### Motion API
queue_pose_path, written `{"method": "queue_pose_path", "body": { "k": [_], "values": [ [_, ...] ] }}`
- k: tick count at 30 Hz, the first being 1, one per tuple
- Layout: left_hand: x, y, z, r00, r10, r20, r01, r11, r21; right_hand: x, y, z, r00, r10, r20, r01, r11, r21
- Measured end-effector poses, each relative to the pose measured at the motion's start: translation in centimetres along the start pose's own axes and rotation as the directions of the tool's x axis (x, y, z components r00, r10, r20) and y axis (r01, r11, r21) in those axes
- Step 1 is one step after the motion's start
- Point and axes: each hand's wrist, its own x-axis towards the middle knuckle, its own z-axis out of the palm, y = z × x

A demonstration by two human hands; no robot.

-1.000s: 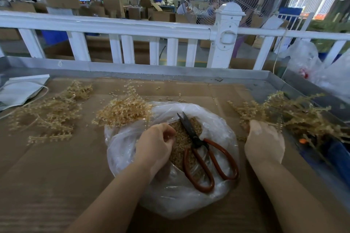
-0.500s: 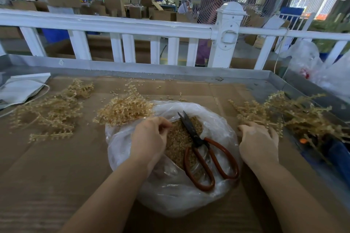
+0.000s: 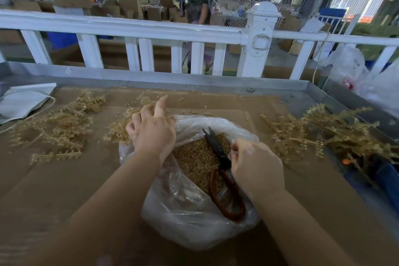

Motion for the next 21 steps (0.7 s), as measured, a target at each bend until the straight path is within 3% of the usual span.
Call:
{"method": "queue_pose_path", "body": {
  "k": [9, 12, 18, 21],
  "values": [
    [1.5, -1.2, -0.3, 0.996, -0.068, -0.066, 0.069, 0.997, 0.021, -0.2, 0.5, 1.1, 0.994, 0.029, 0.107, -0.029, 1.0, 0.0],
    [1.5, -1.5, -0.5, 0.996, -0.084, -0.044, 0.087, 0.994, 0.065, -0.1, 0.4, 1.1, 0.994, 0.034, 0.108, -0.035, 0.999, 0.003],
    [1.6, -1.6, -0.6, 0.991, -0.105, 0.08, 0.106, 0.994, -0.017, -0.2, 0.4, 1.0, 0.992, 0.038, 0.124, -0.042, 0.999, 0.034],
    [1.6, -1.5, -0.6, 0.997, -0.076, 0.03, 0.078, 0.996, -0.039, -0.3, 0.4, 0.9, 0.991, 0.031, 0.128, -0.035, 0.999, 0.036]
  ]
}}
